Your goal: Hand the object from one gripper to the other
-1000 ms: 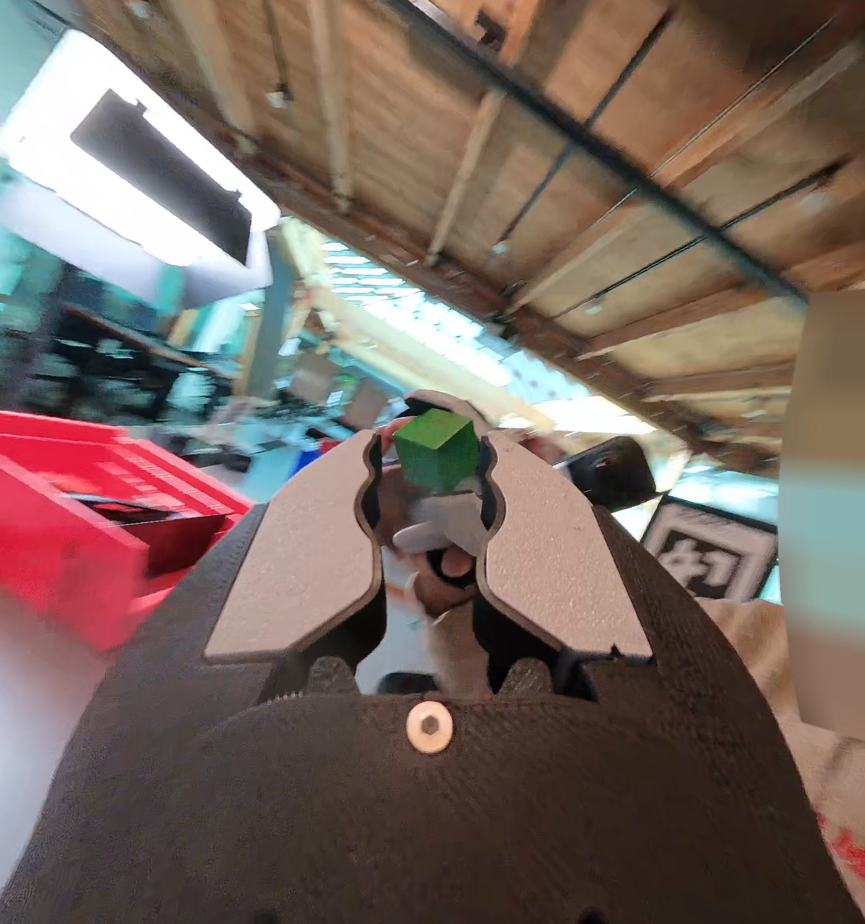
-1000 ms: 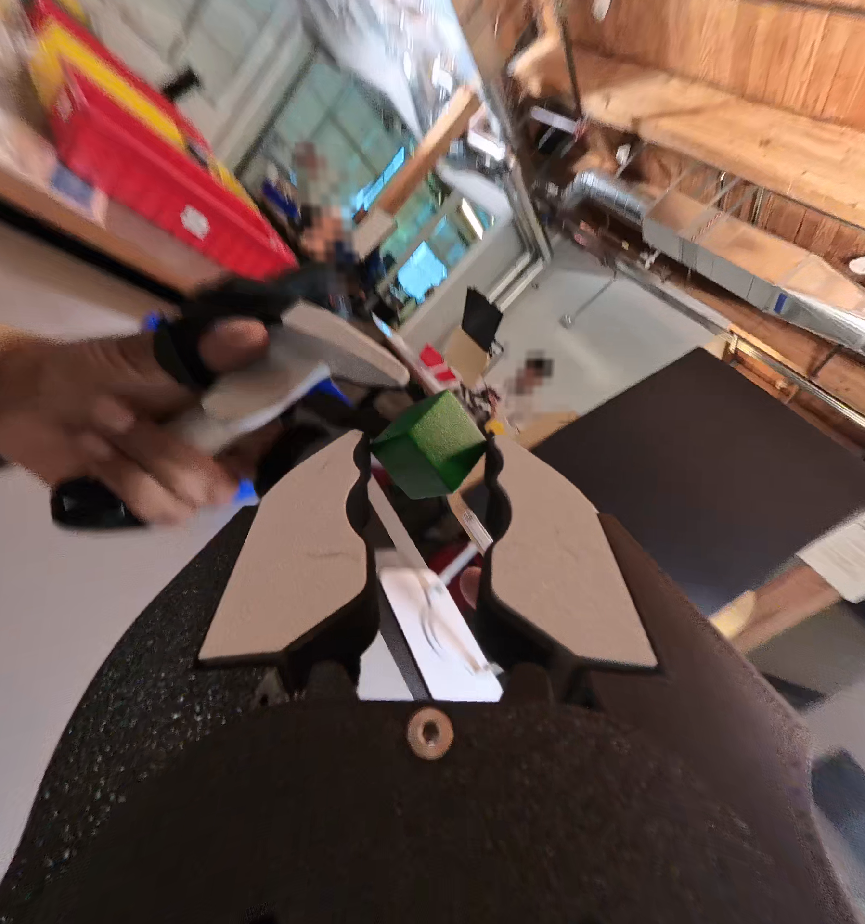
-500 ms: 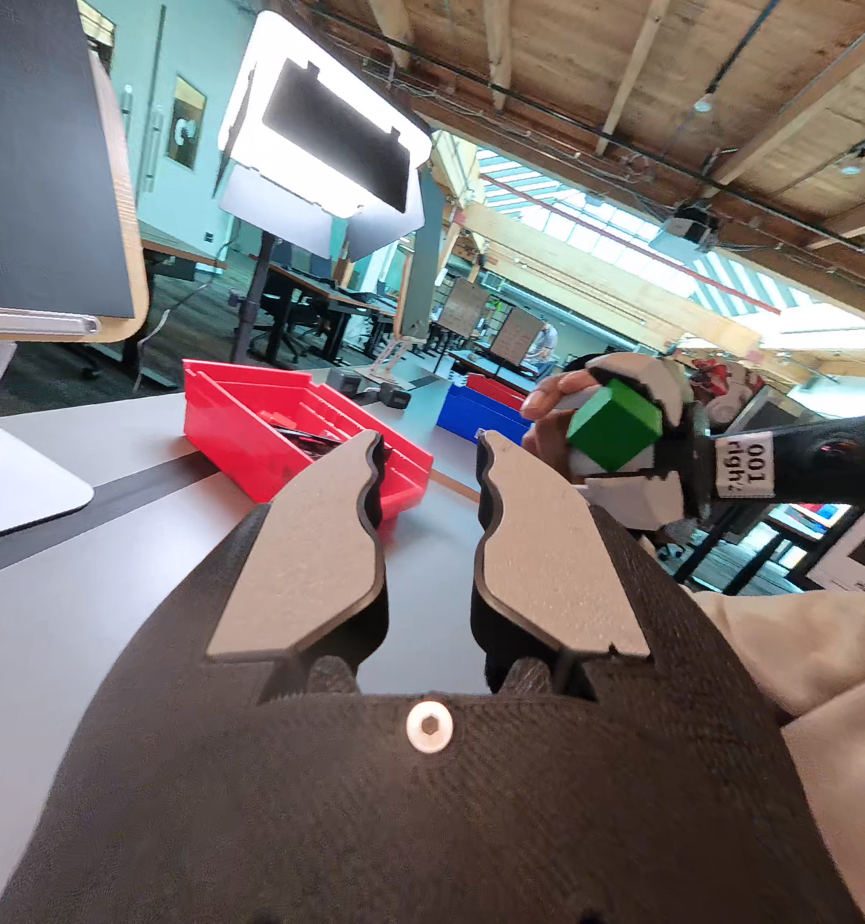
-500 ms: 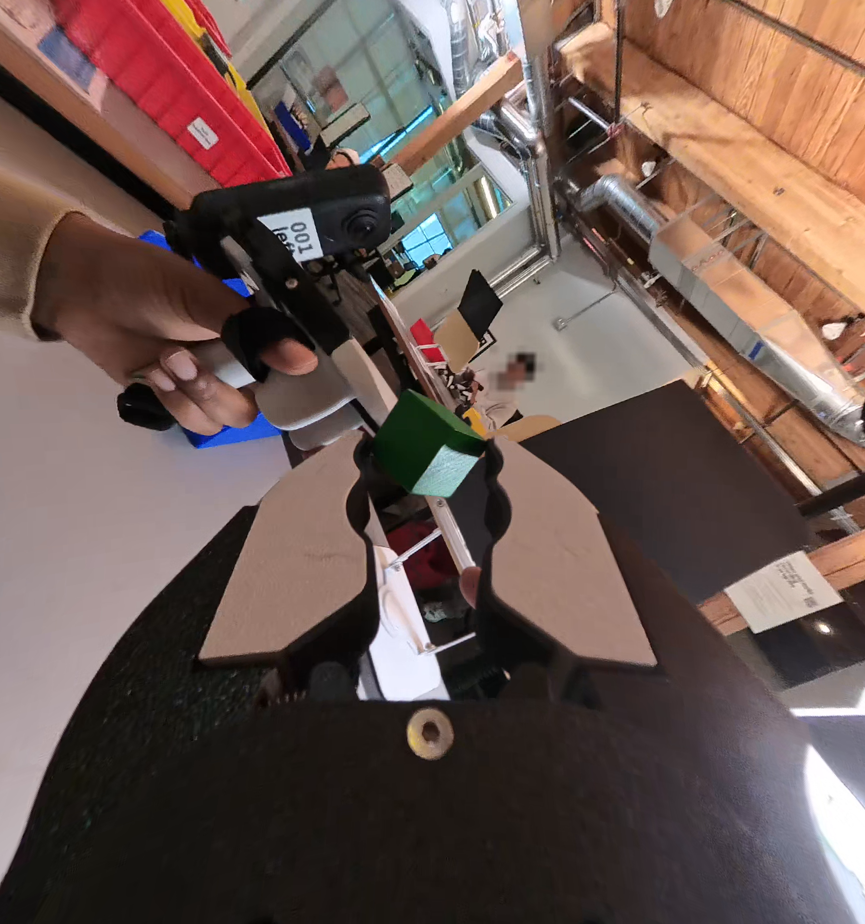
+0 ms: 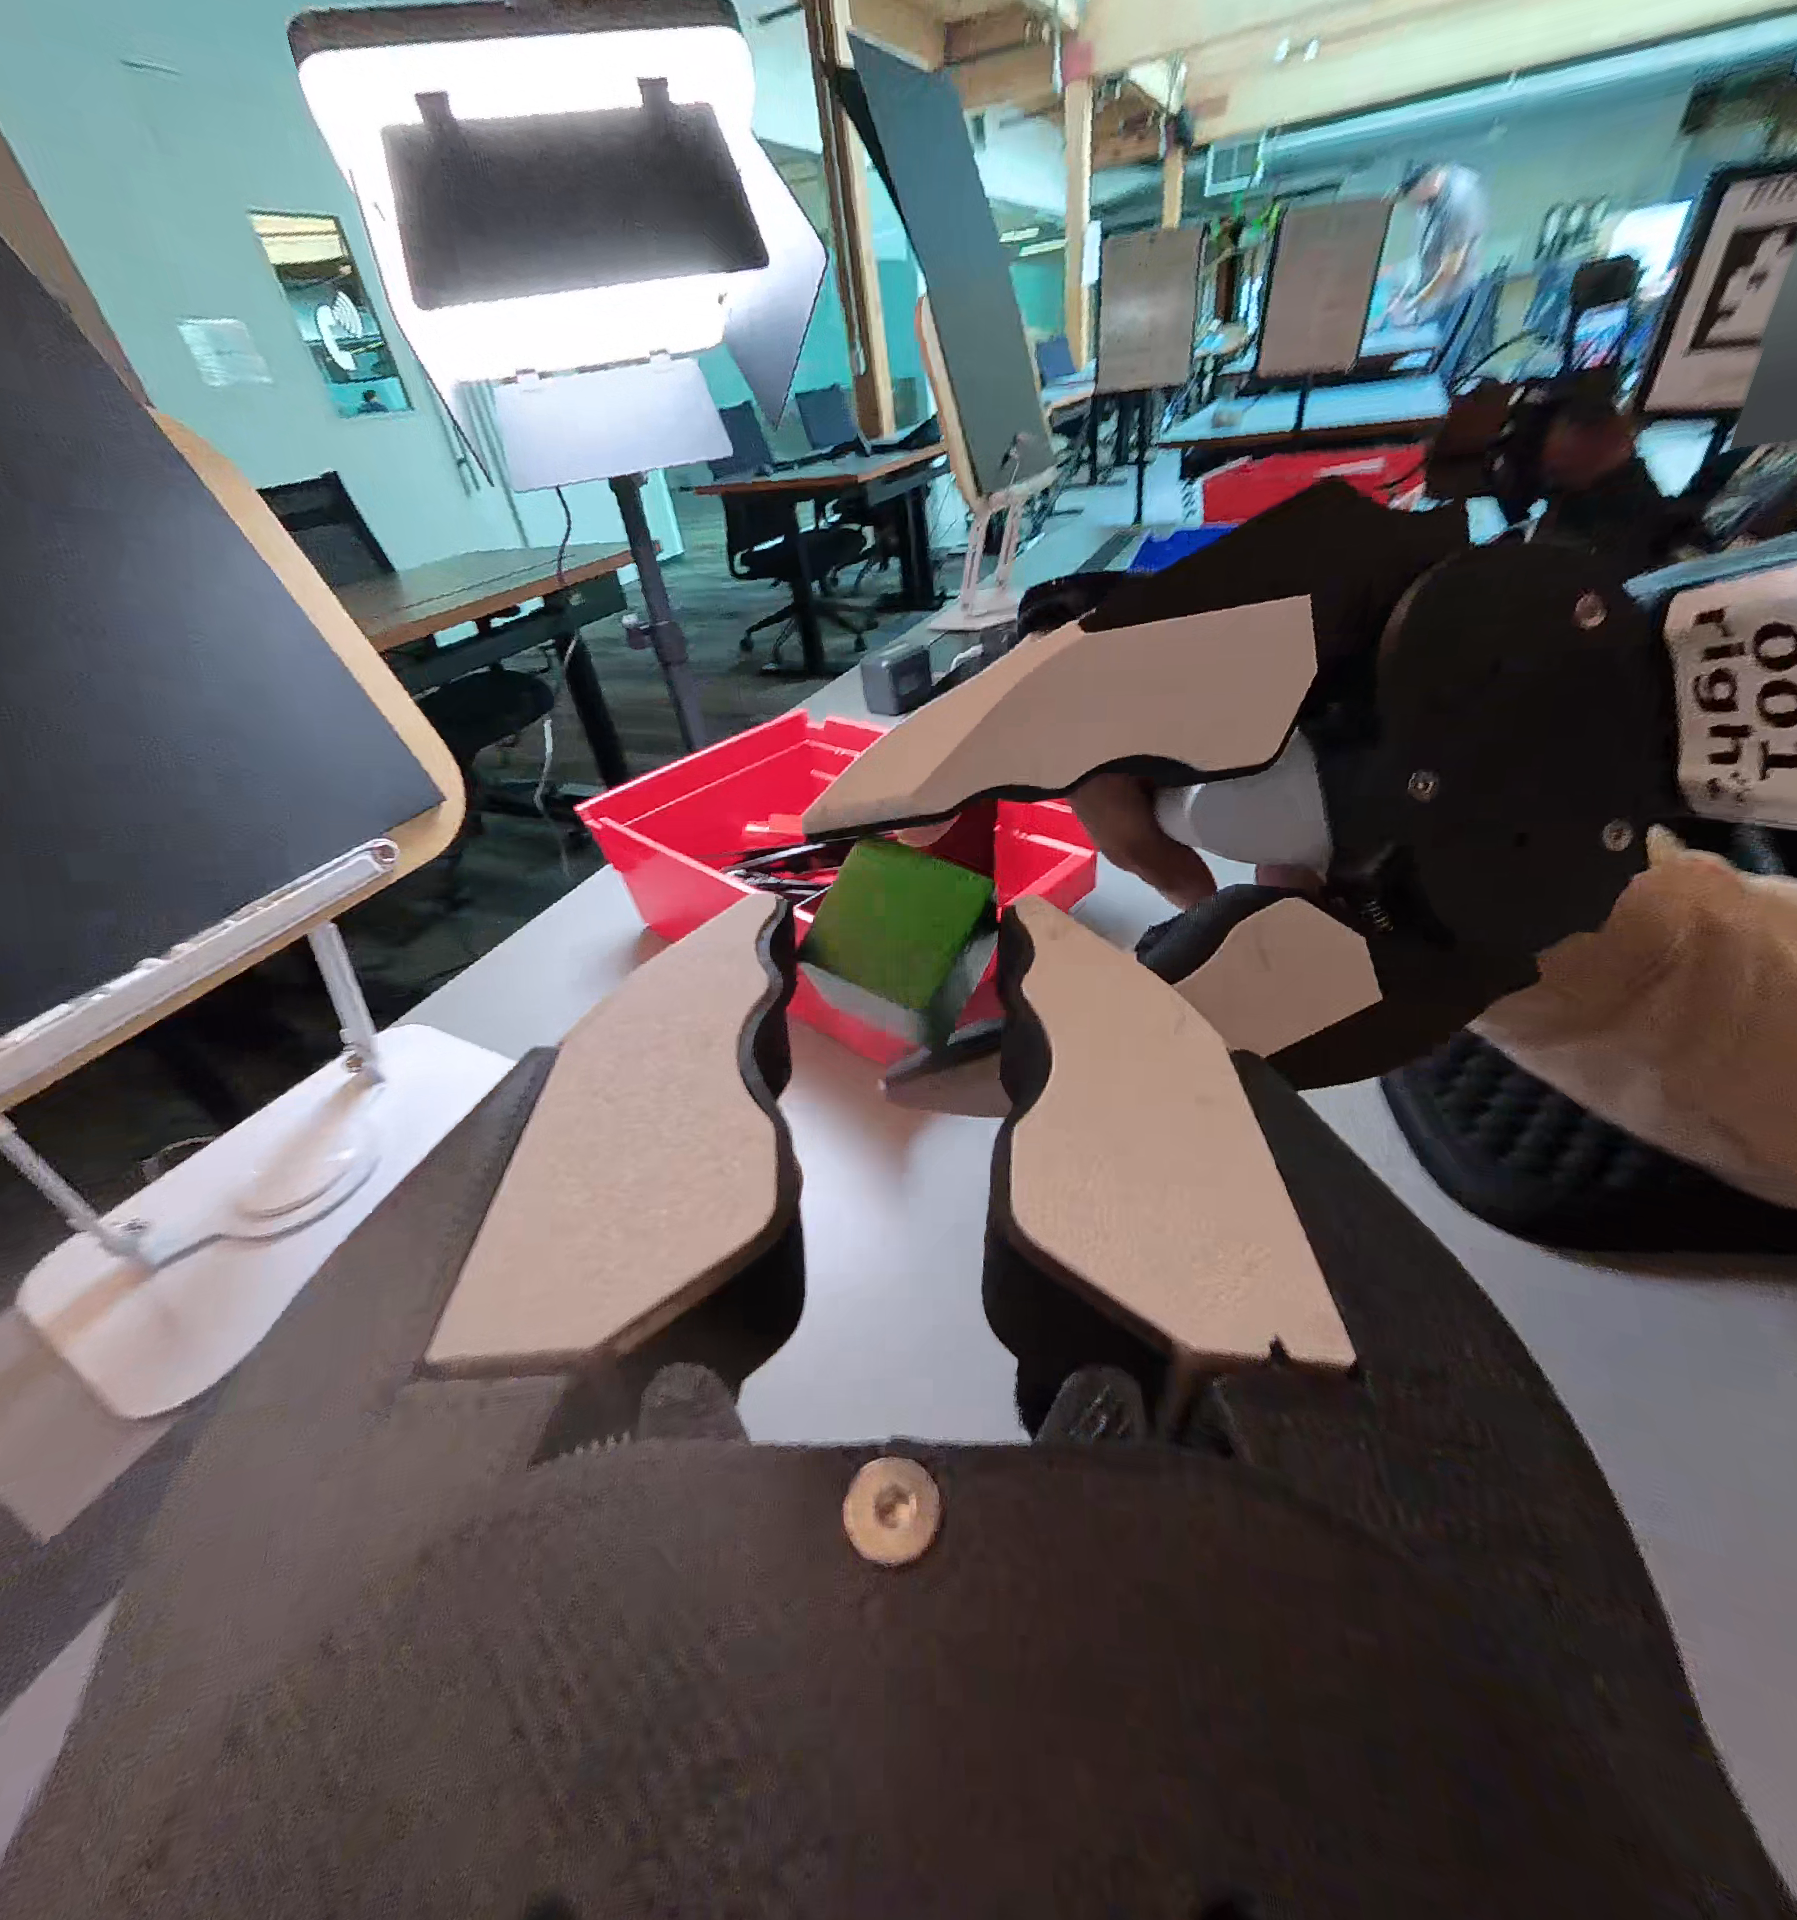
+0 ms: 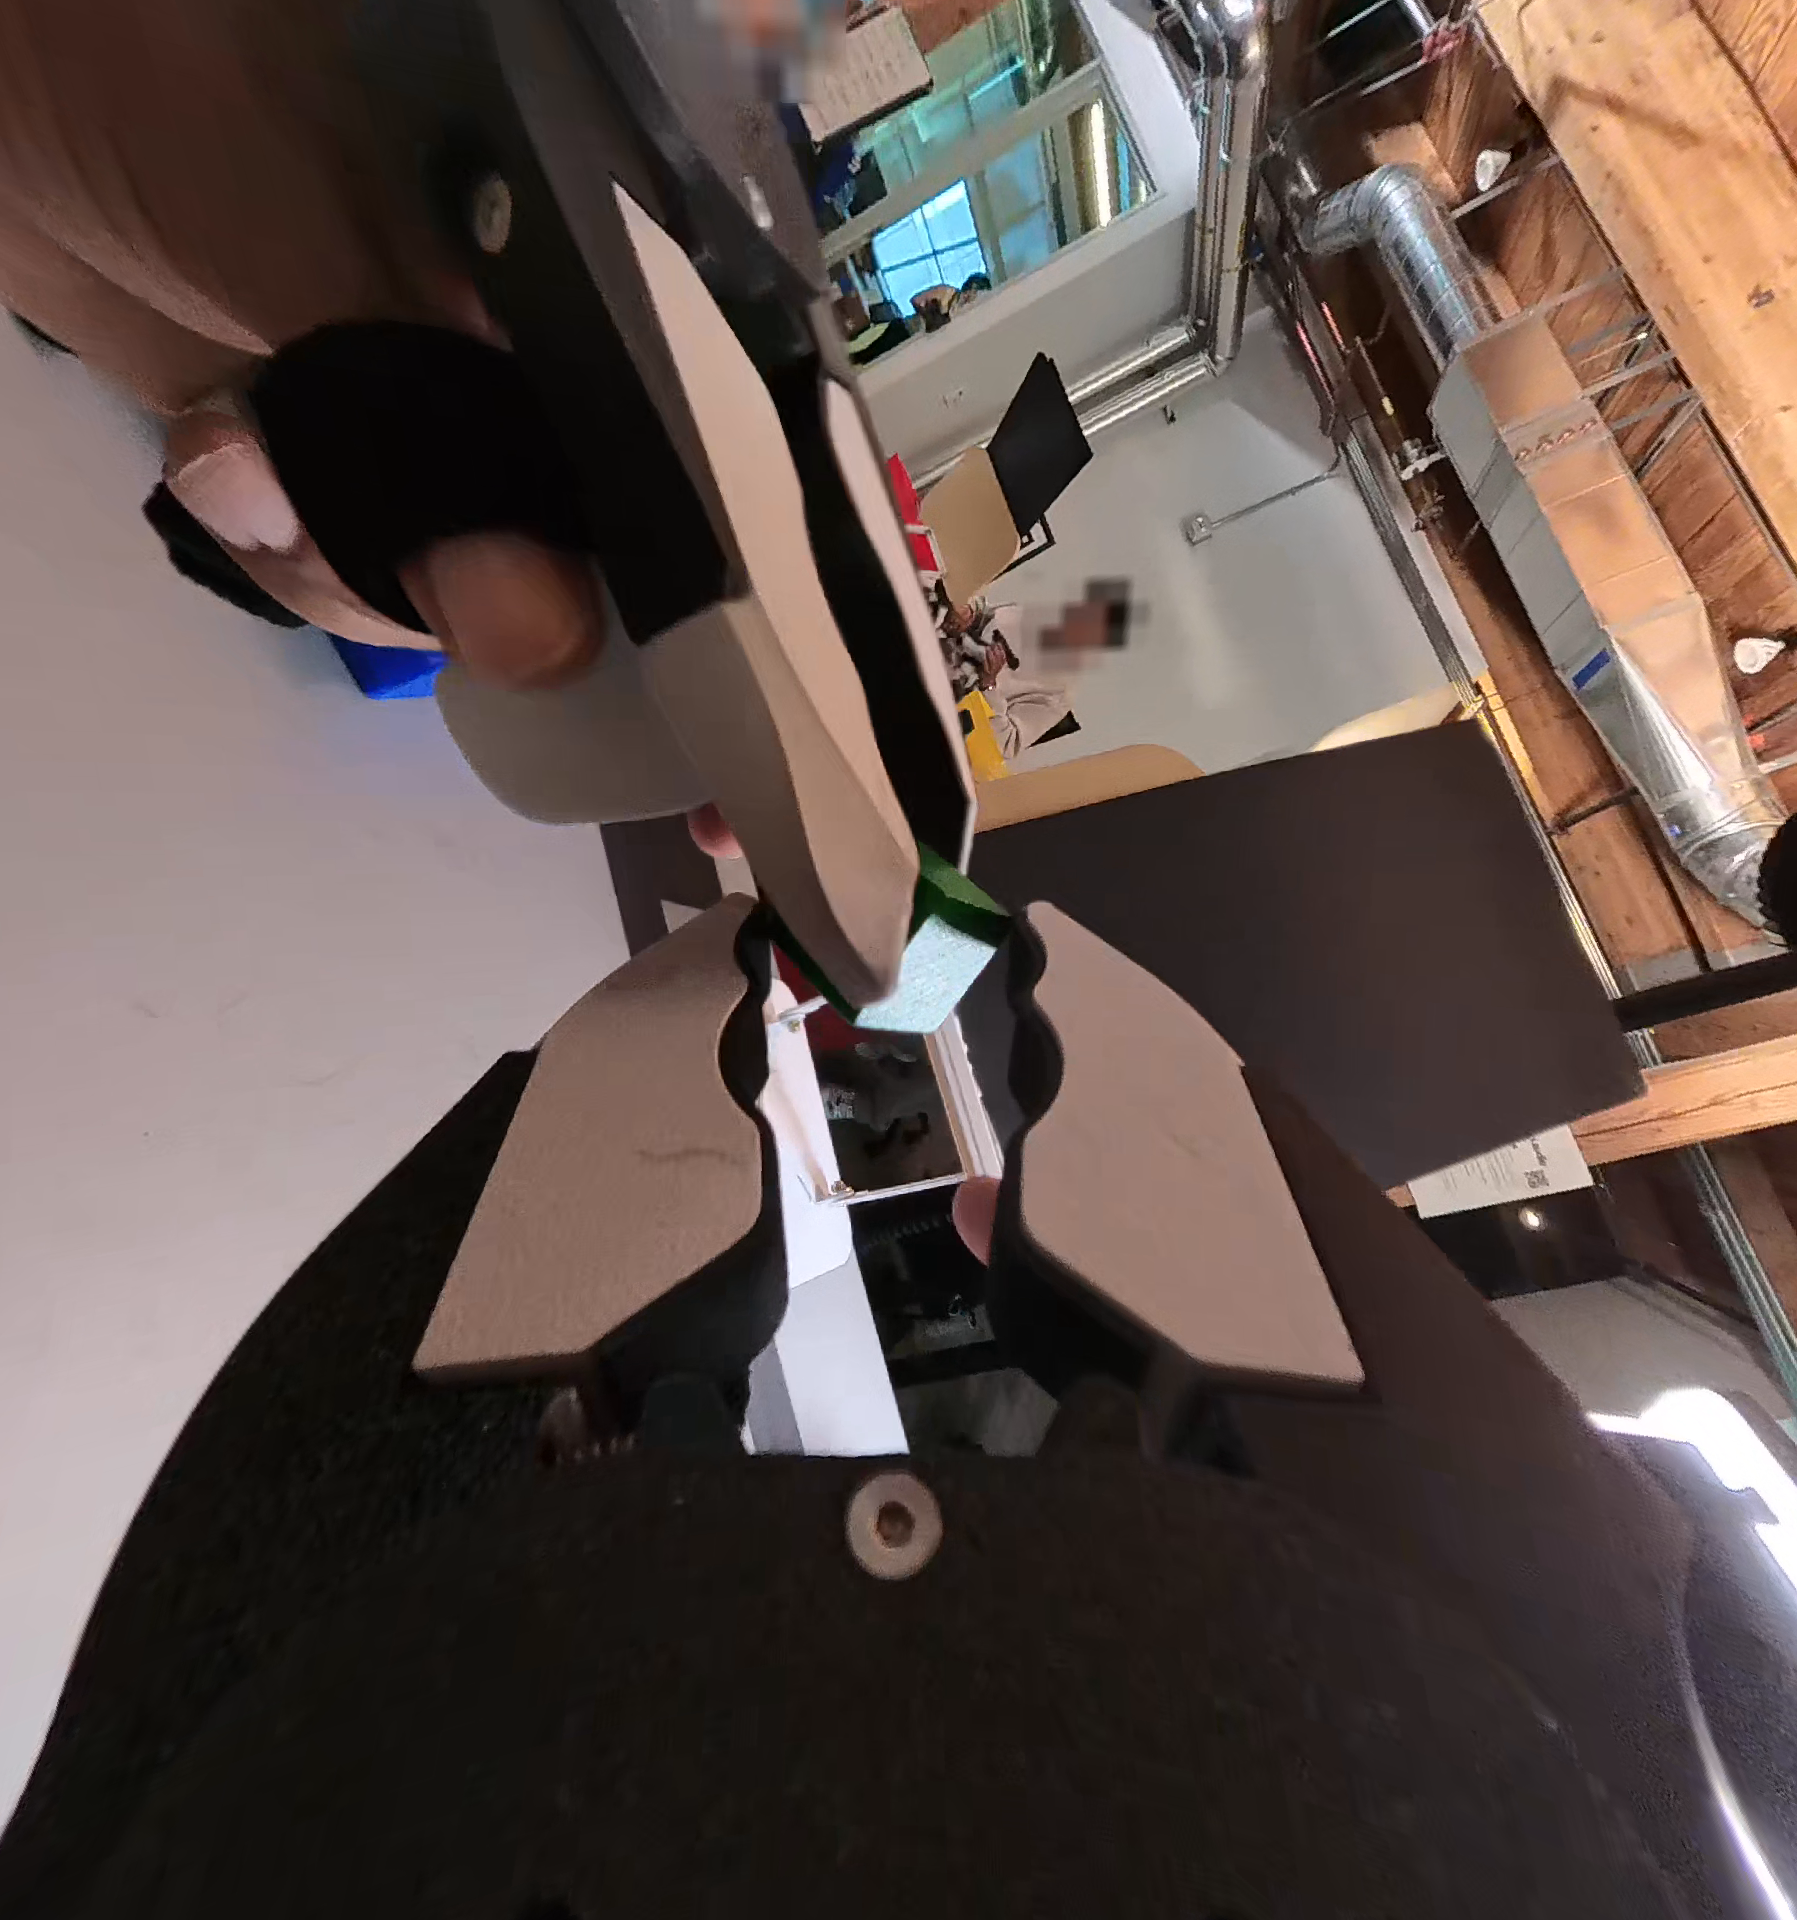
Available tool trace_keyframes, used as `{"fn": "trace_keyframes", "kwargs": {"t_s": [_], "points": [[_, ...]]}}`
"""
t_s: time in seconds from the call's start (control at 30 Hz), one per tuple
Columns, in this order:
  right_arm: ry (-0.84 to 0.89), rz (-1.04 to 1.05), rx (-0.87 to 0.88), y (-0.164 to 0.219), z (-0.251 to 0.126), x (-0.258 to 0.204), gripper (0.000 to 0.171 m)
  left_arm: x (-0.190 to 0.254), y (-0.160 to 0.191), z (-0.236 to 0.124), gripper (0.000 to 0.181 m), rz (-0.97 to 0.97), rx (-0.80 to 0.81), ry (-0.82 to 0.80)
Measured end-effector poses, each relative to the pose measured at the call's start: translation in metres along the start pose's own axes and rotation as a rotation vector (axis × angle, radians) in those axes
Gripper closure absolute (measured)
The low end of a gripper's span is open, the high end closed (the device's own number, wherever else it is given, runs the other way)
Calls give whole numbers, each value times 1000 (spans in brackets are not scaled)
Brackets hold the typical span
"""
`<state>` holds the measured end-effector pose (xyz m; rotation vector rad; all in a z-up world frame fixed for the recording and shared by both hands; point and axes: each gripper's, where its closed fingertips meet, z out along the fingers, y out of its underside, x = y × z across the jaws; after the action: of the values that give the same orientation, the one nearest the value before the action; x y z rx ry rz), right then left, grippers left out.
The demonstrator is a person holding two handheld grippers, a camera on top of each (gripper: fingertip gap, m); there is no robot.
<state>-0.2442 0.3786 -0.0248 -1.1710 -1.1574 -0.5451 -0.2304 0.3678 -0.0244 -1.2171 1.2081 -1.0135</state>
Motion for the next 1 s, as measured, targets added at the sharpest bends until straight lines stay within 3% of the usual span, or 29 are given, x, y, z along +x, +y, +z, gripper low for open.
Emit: {"fn": "trace_keyframes", "kwargs": {"t_s": [0.13,0.43,0.57,0.63,0.73,0.83,0.93,1.0], "points": [[-14,1,18,-1,1,-4,128,2,1,-1,146,41,-16,16],[-154,692,591,-40,-36,35,127,4,-57,-42,149,-723,441,601],[-307,916,661,-47,-30,25,127,27,-49,-42,149,-764,403,823],[-352,884,677,-55,-31,15,128,37,-42,-41,151,-750,353,885],[-420,678,657,-66,-38,-7,131,59,-33,-49,151,-750,222,1043],[-427,516,627,-71,-45,-17,142,63,-27,-51,151,-763,136,1069],[-327,399,544,-65,-40,-13,143,53,-28,-45,148,-771,124,969],[-233,396,474,-53,-35,3,143,29,-30,-36,147,-732,163,747]]}}
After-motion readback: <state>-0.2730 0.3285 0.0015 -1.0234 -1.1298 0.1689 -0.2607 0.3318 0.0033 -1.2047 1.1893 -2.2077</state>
